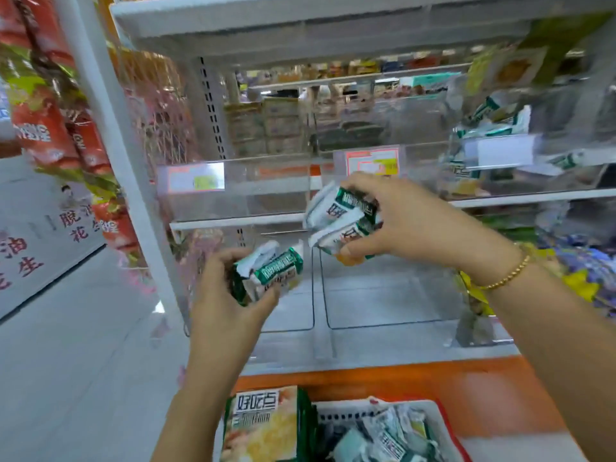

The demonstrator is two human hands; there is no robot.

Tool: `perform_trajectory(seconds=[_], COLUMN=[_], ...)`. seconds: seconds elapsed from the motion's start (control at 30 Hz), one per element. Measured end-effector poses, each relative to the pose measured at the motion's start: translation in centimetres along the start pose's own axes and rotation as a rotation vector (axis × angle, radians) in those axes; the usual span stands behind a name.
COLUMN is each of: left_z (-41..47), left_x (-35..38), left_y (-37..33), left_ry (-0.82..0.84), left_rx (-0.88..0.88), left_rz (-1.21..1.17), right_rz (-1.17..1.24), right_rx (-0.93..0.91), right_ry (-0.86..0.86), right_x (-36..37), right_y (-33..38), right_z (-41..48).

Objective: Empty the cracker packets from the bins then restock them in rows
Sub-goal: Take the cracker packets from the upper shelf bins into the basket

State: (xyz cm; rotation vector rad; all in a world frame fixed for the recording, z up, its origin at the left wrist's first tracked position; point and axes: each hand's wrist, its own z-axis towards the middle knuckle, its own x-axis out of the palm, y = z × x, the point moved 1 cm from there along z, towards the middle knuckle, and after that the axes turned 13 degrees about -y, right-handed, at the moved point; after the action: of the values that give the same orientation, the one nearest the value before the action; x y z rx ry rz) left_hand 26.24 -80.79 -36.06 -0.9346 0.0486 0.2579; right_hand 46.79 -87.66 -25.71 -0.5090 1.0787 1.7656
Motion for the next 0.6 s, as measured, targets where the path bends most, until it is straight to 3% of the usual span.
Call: perform_trajectory(seconds=[0.2, 0.4, 0.6], left_z=[-10.0, -19.4, -25.7], left_x=[4.1, 7.6, 7.2], left_y=[6.4, 10.8, 12.7], left_ry=[0.338, 0.549, 0.748], left_rx=[-0.215, -0.289, -0.353], left_rz=[0.177, 0.308, 0.351], right_rz=[0.128, 0.257, 0.070], right_rx=[0.372, 0.807, 0.930], right_ry=[0.219, 0.196, 0.213], right_x=[6.4, 14.2, 18.3], right_y=[-8.9, -18.1, -21.1], right_z=[-10.5, -19.6, -24.8])
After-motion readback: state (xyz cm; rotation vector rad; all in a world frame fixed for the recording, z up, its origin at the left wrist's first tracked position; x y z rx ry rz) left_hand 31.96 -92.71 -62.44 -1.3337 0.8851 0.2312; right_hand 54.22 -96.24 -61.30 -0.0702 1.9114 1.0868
